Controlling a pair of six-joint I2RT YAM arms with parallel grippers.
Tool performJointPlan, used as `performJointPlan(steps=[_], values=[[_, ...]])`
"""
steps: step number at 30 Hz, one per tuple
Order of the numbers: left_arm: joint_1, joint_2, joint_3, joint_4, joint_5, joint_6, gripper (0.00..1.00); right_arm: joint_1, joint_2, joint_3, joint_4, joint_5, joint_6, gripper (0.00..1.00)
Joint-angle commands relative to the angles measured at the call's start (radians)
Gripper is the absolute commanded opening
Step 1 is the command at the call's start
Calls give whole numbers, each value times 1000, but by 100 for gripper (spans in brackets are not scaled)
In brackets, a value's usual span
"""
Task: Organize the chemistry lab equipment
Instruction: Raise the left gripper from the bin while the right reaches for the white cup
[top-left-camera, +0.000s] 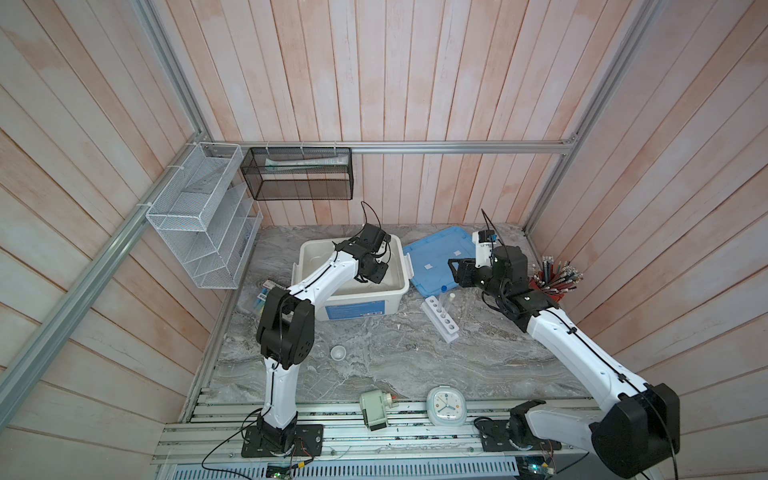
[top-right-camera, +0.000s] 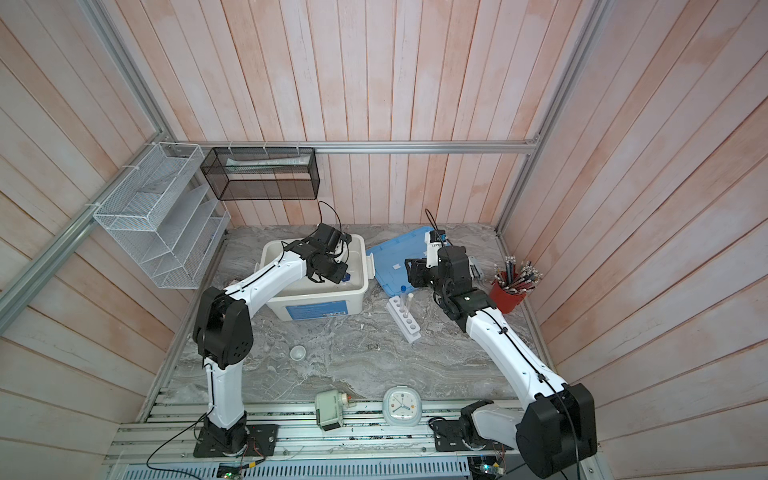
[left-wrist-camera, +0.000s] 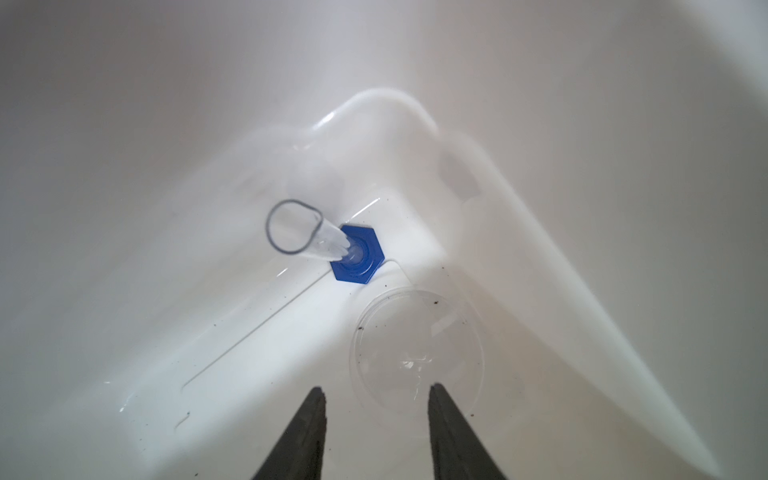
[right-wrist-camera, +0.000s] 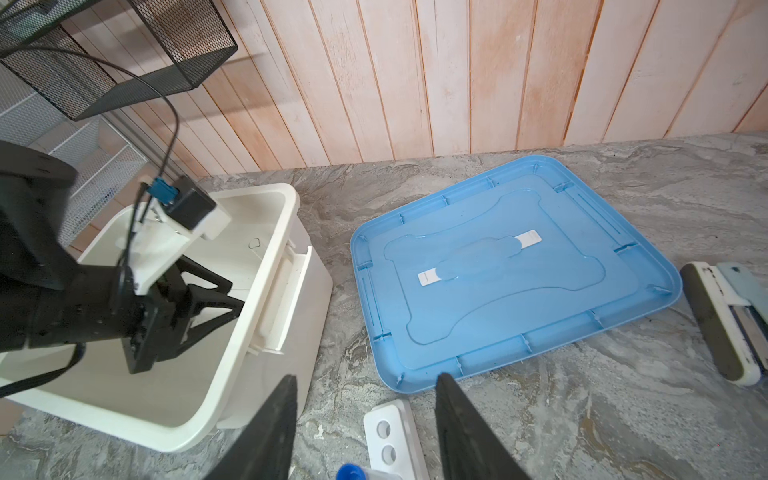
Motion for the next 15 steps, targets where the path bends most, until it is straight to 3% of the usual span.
performJointPlan(steps=[1, 6, 9, 12, 15], values=[[0, -150, 28, 44, 4, 0, 46, 7, -3, 68, -51, 16, -44, 57], [29, -345, -57, 97, 46, -25, 50, 45, -6, 108, -93, 36, -80, 59], [65, -495, -164, 153, 60, -53, 52, 122, 17, 150, -142, 128, -117, 60], [135, -683, -317, 254, 75, -92, 56, 220, 64, 209, -205, 204, -157, 62], [220, -869, -520, 360, 107, -126, 68, 300, 105, 246, -230, 205, -145, 64]])
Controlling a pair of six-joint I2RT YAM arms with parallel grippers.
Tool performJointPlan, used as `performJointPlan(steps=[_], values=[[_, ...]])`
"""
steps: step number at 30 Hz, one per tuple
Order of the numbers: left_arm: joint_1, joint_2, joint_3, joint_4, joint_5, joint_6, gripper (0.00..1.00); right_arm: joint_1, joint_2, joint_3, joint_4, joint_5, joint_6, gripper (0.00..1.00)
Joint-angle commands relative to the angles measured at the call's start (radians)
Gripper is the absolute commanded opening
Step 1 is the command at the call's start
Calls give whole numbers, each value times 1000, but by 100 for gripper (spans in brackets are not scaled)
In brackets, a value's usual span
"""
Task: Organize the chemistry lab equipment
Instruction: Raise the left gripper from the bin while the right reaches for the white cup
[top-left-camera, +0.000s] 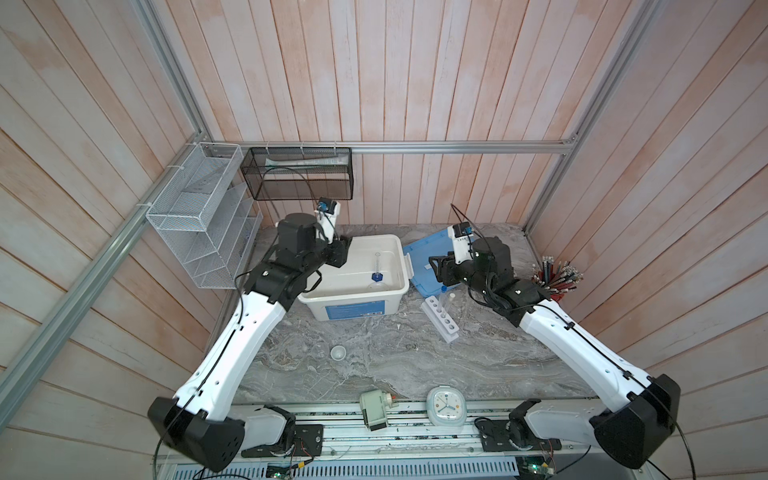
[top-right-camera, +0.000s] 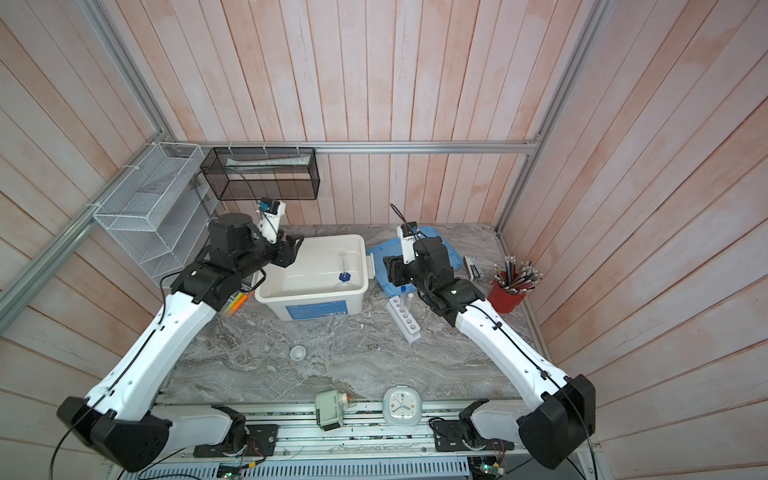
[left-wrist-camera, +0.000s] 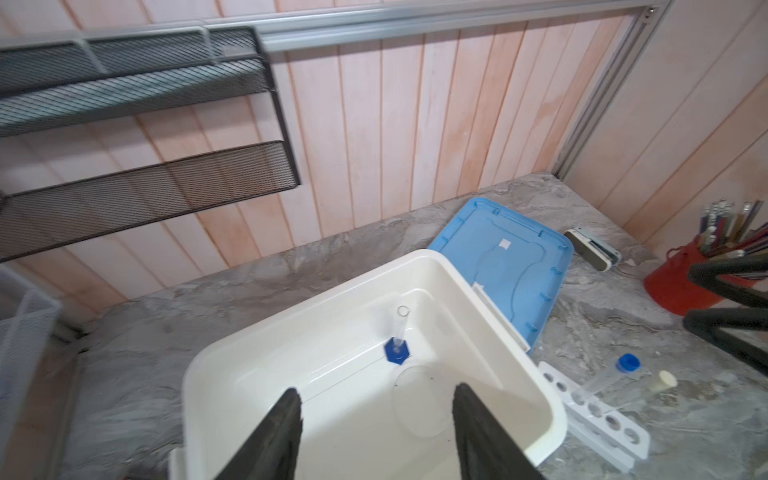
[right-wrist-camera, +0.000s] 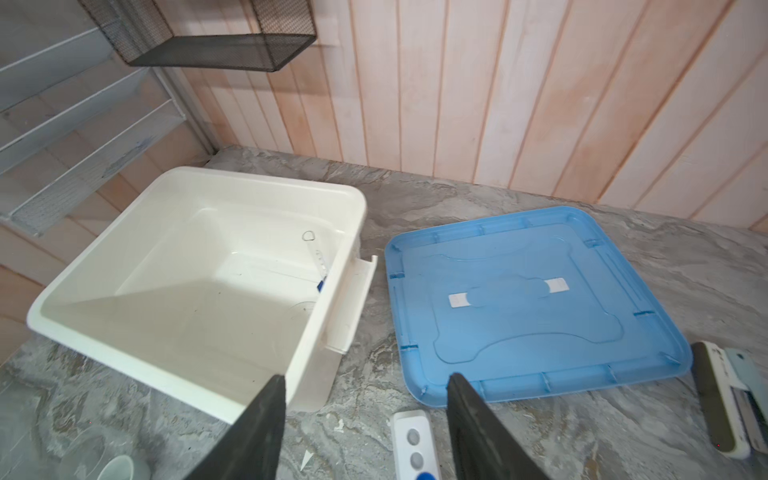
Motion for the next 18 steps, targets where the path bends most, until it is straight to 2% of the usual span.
performJointPlan(steps=[1, 5, 8, 14, 18], values=[[72, -141, -180, 127, 59, -62, 70, 85, 47, 50, -85, 78, -19, 64], [136, -300, -374, 187, 51, -140, 75, 229, 130, 97, -143, 151, -21, 68], [167, -355, -470, 190, -18, -217, 79, 330, 202, 122, -172, 183, 2, 70], [239, -446, -594, 221, -145, -352, 82, 479, 393, 183, -202, 140, 57, 72], [307, -513, -669, 242, -132, -394, 82, 525, 540, 283, -237, 111, 76, 71]])
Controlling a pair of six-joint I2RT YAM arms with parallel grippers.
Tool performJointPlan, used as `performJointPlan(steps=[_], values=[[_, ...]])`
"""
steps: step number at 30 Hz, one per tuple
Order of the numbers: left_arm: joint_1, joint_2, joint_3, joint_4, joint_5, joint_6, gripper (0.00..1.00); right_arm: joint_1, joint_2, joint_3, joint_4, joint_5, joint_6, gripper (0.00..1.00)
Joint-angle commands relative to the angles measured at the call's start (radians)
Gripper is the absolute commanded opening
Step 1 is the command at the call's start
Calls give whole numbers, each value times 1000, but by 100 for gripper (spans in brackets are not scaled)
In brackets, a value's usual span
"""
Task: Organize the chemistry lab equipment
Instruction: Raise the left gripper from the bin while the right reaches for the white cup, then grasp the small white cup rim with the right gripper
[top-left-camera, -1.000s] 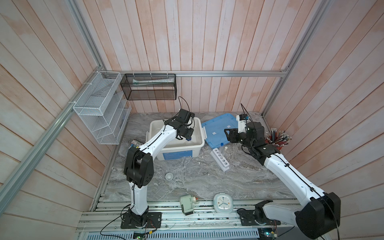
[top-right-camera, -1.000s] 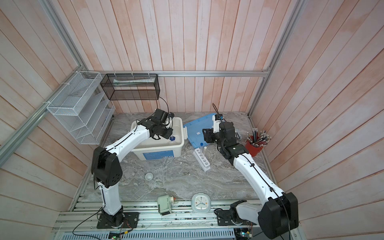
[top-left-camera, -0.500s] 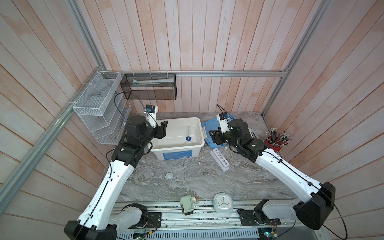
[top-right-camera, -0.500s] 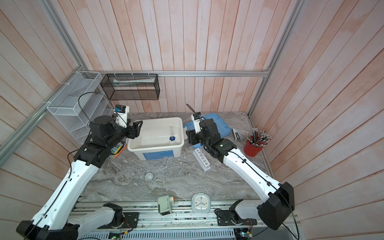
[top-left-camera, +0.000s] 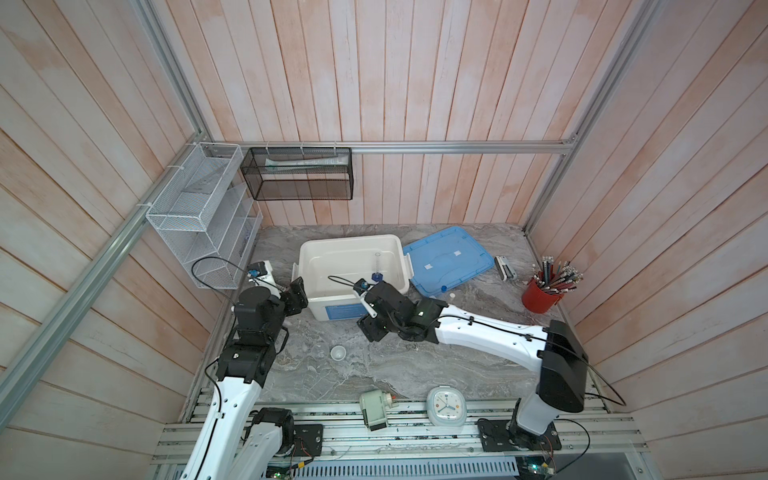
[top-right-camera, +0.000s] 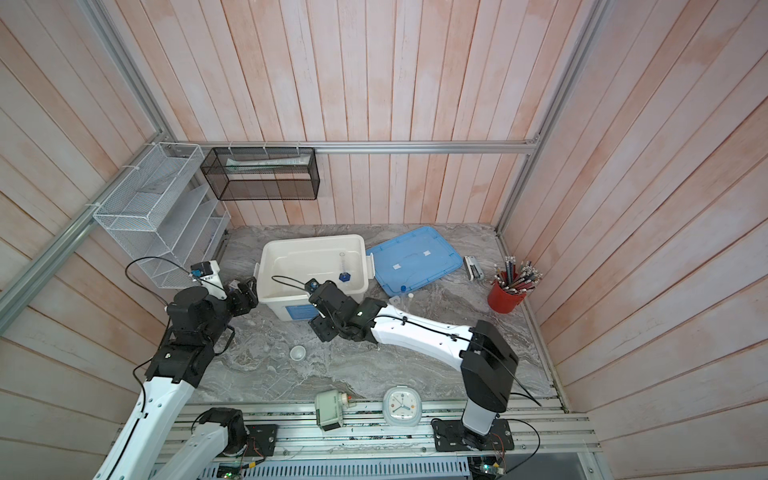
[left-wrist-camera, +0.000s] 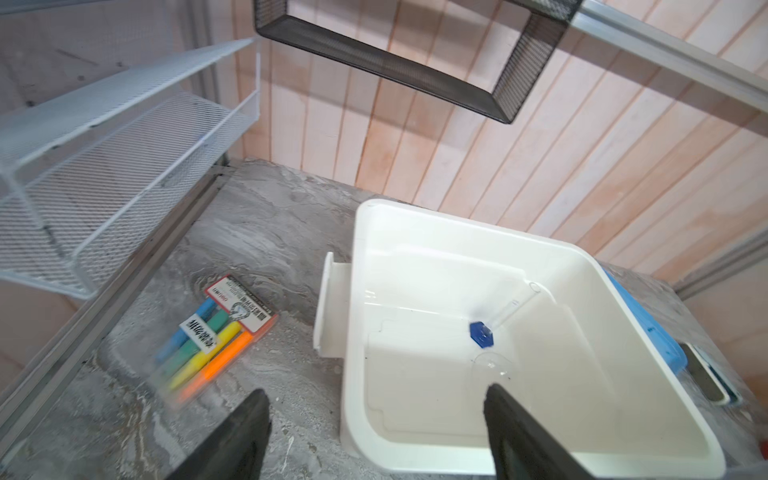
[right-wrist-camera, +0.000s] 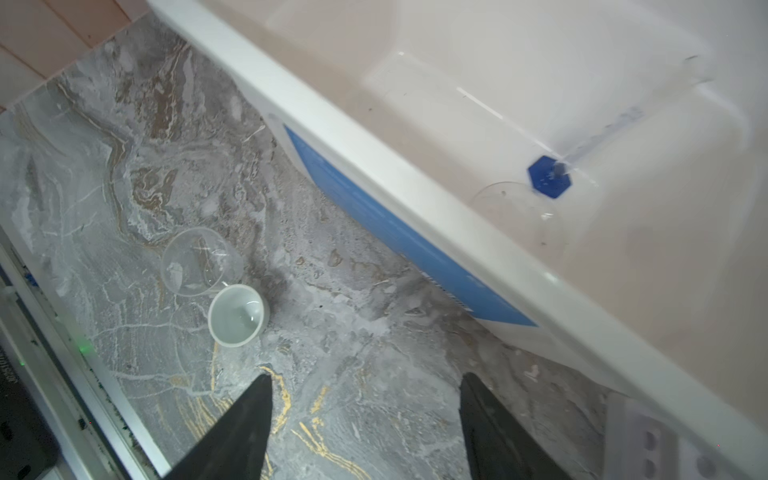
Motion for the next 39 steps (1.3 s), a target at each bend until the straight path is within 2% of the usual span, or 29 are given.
performJointPlan(steps=[1, 7, 11, 16, 20, 34, 39], values=[[43, -49, -45, 52, -32, -74, 82, 25, 96, 88, -64, -21, 39, 70], [99, -104, -95, 16, -81, -110, 82, 62, 253, 214, -114, -55, 57, 64], [107, -111, -108, 25, -23, -114, 83, 71, 306, 243, -144, -59, 50, 60], [109, -89, -94, 15, -18, -115, 83, 79, 338, 261, -160, -62, 39, 57], [110, -87, -101, 23, 8, -114, 82, 80, 362, 275, -164, -70, 35, 49], [111, -77, -91, 12, 7, -107, 82, 80, 425, 324, -170, -96, 29, 48], [111, -74, -89, 14, 7, -101, 82, 79, 441, 334, -167, -109, 29, 43]])
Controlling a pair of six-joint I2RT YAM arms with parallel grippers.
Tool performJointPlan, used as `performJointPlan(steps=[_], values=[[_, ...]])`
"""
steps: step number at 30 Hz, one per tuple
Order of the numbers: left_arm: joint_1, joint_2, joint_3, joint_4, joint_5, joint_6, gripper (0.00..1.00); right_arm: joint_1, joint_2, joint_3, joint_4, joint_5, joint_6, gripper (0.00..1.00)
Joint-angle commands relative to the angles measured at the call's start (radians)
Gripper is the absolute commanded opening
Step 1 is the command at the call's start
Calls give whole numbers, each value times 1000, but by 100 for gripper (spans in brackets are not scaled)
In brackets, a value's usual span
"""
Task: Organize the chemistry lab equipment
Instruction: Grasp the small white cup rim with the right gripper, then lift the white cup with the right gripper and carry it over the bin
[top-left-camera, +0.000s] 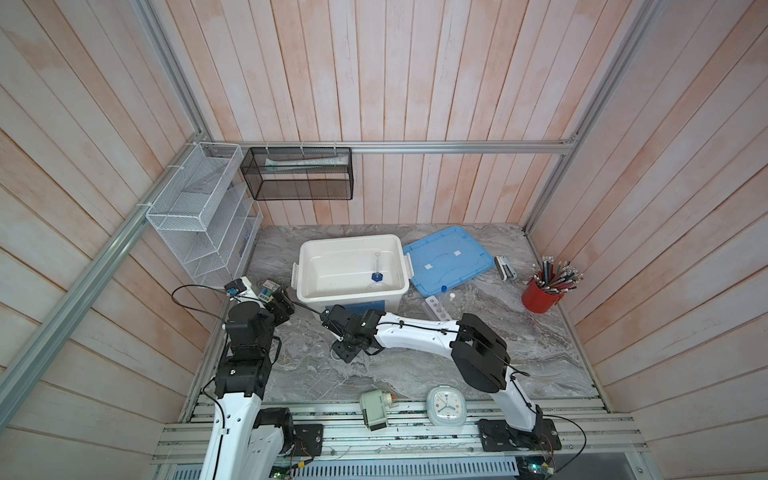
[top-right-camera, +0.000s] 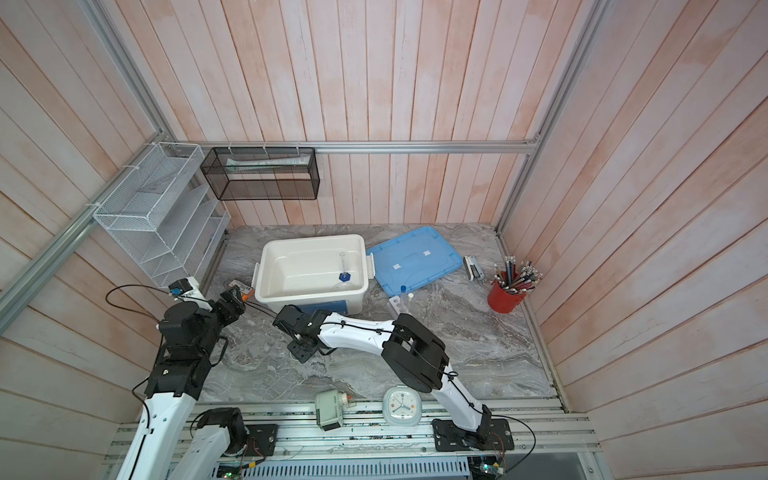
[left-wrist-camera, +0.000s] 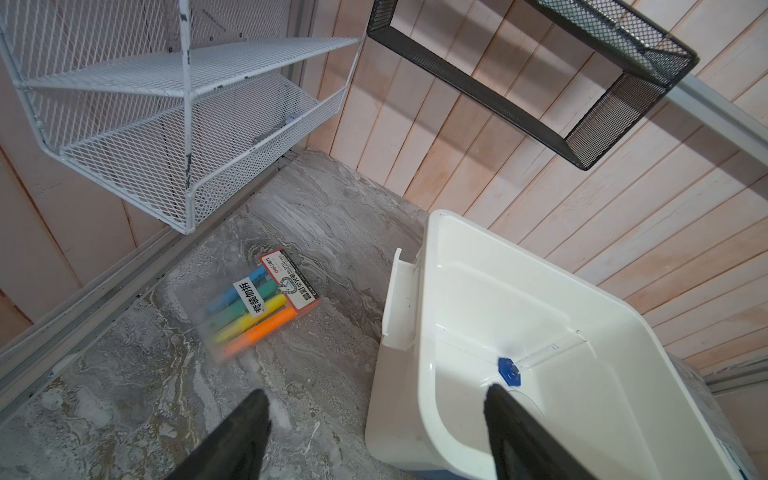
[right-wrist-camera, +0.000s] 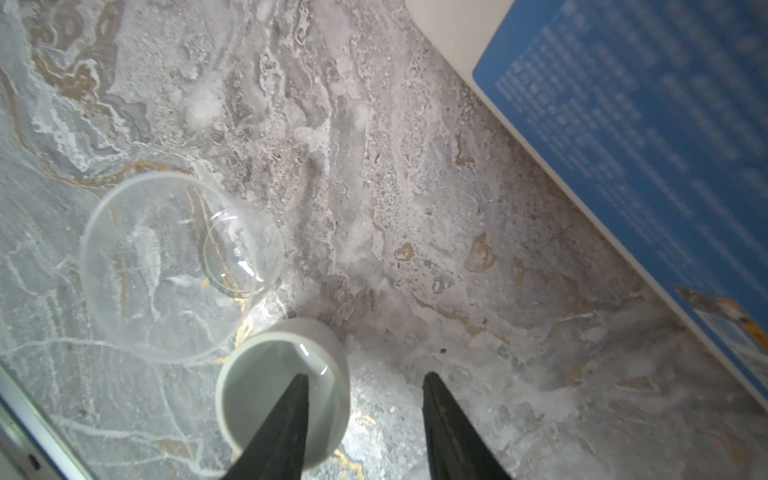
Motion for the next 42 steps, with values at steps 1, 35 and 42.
performJointPlan(steps=[1, 35, 42], values=[[6, 1, 8, 2, 13, 10, 83, 5, 27, 37, -23, -18, -8, 40], [7, -8, -4, 18, 54, 34, 81, -48, -190, -17, -143, -131, -93, 2], [7, 8, 8, 16, 67, 52, 81, -98, -275, 75, -295, -178, -166, 0]])
